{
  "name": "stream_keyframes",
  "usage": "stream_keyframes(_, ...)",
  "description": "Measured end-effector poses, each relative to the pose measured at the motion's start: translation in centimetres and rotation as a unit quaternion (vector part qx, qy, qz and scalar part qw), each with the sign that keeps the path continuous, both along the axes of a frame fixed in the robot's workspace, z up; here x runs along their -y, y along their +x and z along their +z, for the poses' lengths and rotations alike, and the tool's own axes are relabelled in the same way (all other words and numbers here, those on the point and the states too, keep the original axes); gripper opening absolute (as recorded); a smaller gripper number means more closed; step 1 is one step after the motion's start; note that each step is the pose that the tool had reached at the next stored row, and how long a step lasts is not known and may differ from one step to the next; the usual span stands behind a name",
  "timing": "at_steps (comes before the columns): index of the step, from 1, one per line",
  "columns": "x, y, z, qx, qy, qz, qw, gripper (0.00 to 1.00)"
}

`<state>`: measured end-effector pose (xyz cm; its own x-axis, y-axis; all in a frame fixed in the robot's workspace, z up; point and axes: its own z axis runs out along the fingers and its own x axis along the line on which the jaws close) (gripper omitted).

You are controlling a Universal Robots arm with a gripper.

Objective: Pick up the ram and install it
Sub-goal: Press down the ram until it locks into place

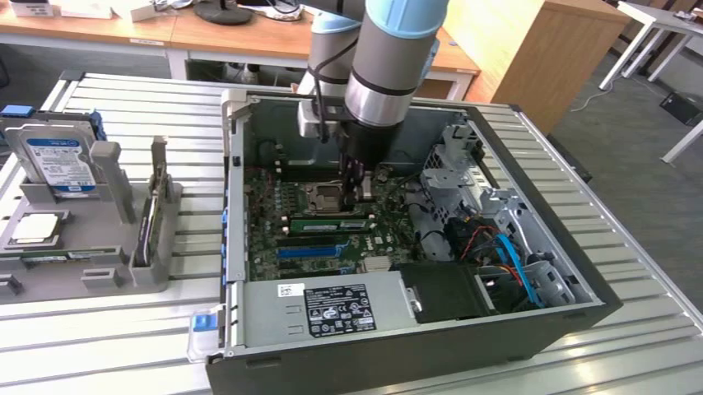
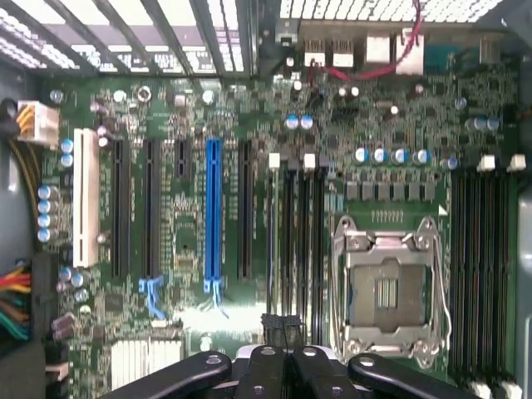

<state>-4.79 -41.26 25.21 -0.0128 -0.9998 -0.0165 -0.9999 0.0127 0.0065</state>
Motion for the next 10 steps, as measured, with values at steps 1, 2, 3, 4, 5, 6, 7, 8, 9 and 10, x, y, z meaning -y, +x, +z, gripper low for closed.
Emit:
stream_keyframes(1, 0.00, -0.3, 0.00, 0.0004, 0.0000, 0.000, 1.0000, 0.10)
stream_keyframes(2, 0.00, -0.5, 0.00, 0.0009, 0.0000, 0.000, 1.0000, 0.10)
stream_keyframes(3, 0.00, -0.7, 0.00, 0.0014, 0.0000, 0.000, 1.0000, 0.10)
stream_keyframes(4, 0.00, -0.9, 0.00, 0.0017, 0.0000, 0.000, 1.0000, 0.10)
stream_keyframes(5, 0.00, -1.1, 0.00, 0.0021, 0.0000, 0.000, 1.0000, 0.10)
stream_keyframes(6, 0.00, -1.3, 0.00, 0.0025, 0.0000, 0.000, 1.0000, 0.10)
stream_keyframes(7, 0.00, -1.5, 0.00, 0.0029, 0.0000, 0.000, 1.0000, 0.10)
stream_keyframes(8, 0.00, -1.7, 0.00, 0.0032, 0.0000, 0.000, 1.0000, 0.10)
stream_keyframes(9, 0.00, -2.0, 0.00, 0.0037, 0.0000, 0.000, 1.0000, 0.10)
stream_keyframes(10, 0.00, -2.2, 0.00, 0.0040, 0.0000, 0.000, 1.0000, 0.10)
